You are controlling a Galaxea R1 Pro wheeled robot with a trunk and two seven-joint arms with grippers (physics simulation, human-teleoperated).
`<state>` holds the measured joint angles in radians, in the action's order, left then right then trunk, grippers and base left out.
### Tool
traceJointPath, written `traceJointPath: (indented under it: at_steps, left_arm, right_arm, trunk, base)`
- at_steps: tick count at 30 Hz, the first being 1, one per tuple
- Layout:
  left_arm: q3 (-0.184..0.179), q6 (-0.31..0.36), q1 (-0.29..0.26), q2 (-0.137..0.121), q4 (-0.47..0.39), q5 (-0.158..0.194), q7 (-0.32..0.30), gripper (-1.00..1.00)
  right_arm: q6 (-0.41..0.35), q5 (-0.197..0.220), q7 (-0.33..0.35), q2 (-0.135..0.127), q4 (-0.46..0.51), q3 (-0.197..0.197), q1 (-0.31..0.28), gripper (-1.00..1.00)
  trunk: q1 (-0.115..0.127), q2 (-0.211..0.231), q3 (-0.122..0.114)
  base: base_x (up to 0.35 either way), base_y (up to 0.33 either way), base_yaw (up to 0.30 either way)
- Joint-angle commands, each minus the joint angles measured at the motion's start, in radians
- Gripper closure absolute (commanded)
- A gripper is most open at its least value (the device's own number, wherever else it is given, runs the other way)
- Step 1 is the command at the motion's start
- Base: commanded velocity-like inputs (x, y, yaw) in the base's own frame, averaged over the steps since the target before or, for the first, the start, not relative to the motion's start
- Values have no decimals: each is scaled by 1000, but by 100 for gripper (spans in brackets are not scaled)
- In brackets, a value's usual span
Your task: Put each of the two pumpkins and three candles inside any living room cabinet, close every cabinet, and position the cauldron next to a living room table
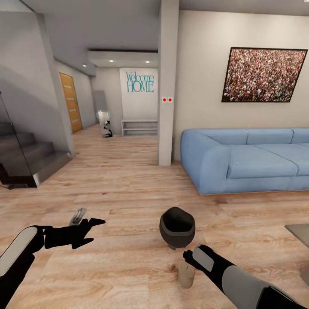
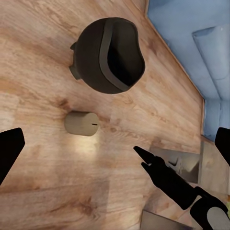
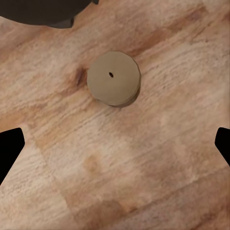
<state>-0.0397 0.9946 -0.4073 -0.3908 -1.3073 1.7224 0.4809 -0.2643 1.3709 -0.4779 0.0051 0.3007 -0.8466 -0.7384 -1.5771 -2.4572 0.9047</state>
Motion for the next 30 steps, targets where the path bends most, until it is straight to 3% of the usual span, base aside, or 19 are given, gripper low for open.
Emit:
traceJointPath:
  at_steps: [1,6,30]
  left_arm:
    - [-1,-1,-1,-1,-1,11,10,-100]
    - [-2,-1,-1,0,-3,11,10,-100]
    - [-8,-1,-1,1,-7,12,10,-100]
  right_arm:
    - [-4,2,-5,0,2,-5,-1,-100]
    - [-4,2,-5,0,2,-5,-1,-100]
    - [34,2,-4,3,-2,-14,0,-100]
  trunk:
    - [-4,-8,4]
    - [-23,-43,20]
    - [-34,-48,113]
  base:
    - [0,0,0]
    - [0,0,0]
    - [0,0,0]
